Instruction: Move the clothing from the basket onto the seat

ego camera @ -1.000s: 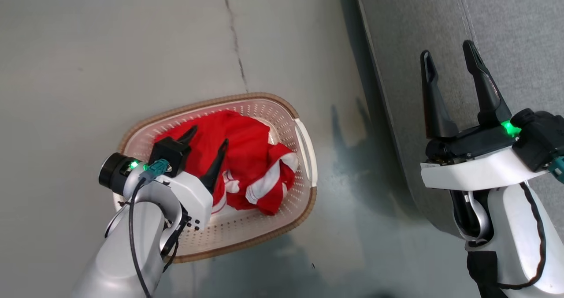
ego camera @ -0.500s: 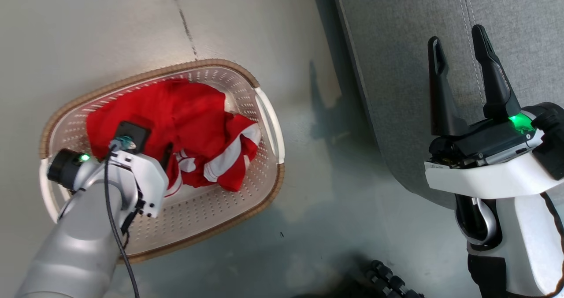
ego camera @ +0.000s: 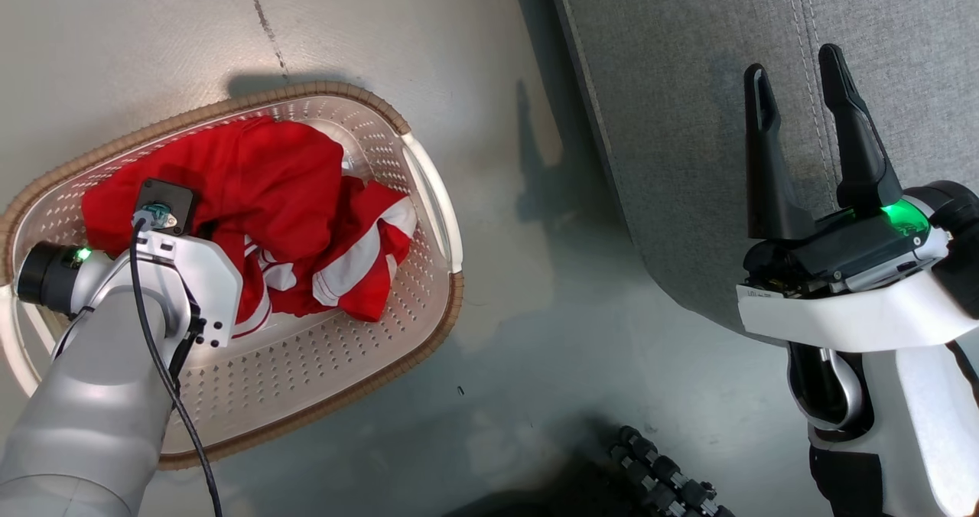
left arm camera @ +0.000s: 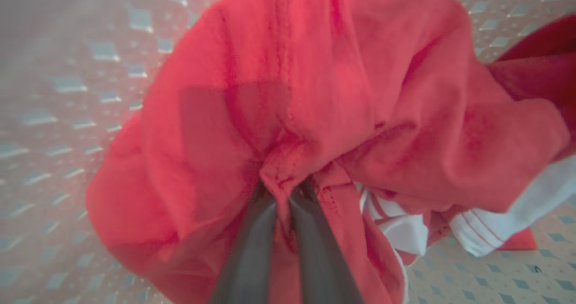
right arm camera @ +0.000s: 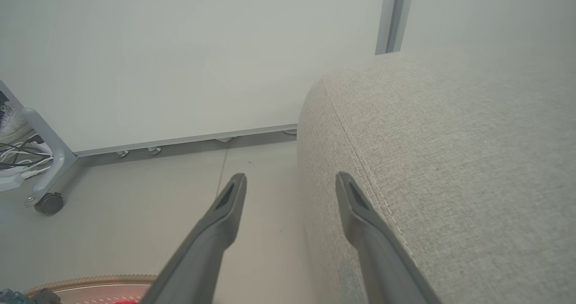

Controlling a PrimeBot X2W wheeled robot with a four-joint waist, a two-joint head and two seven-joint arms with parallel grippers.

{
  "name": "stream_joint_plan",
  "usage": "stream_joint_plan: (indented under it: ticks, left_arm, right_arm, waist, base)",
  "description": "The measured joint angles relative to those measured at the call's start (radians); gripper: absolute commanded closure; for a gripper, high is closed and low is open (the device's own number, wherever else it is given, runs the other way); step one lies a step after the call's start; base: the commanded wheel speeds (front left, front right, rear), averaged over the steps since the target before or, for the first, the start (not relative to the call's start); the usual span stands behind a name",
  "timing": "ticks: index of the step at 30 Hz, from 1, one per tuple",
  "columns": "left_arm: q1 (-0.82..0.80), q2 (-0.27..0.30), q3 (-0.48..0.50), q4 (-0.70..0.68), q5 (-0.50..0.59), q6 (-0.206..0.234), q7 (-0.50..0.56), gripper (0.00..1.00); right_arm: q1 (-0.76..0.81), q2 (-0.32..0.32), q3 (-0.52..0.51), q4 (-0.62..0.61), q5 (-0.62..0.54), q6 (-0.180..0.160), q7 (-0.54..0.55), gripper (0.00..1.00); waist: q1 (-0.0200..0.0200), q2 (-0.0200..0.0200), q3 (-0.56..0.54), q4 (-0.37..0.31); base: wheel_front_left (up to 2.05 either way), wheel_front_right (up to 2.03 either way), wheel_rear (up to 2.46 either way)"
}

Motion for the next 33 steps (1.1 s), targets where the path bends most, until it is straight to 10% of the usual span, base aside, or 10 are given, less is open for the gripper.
stream_joint_plan:
  ticks: [14, 33]
  left_arm:
    - [0.048, -0.046, -0.019, -0.096, -0.019, -0.027, -0.143, 1.0]
    - [0.355, -0.073, 0.034, -0.561, -0.1, -0.023, -0.15, 1.0]
  right_arm:
    - [0.005, 0.001, 0.01, 0.07, -0.07, 0.0, 0.0, 0.0]
    - [0.061, 0.002, -0.026, 0.255, -0.165, 0.0, 0.006, 0.0]
  waist:
    - [0.0, 0.0, -0.12, 0.069]
    - [0.0, 0.0, -0.429, 0.245]
  base:
    - [0.0, 0.0, 0.0]
    - [0.0, 0.0, 0.0]
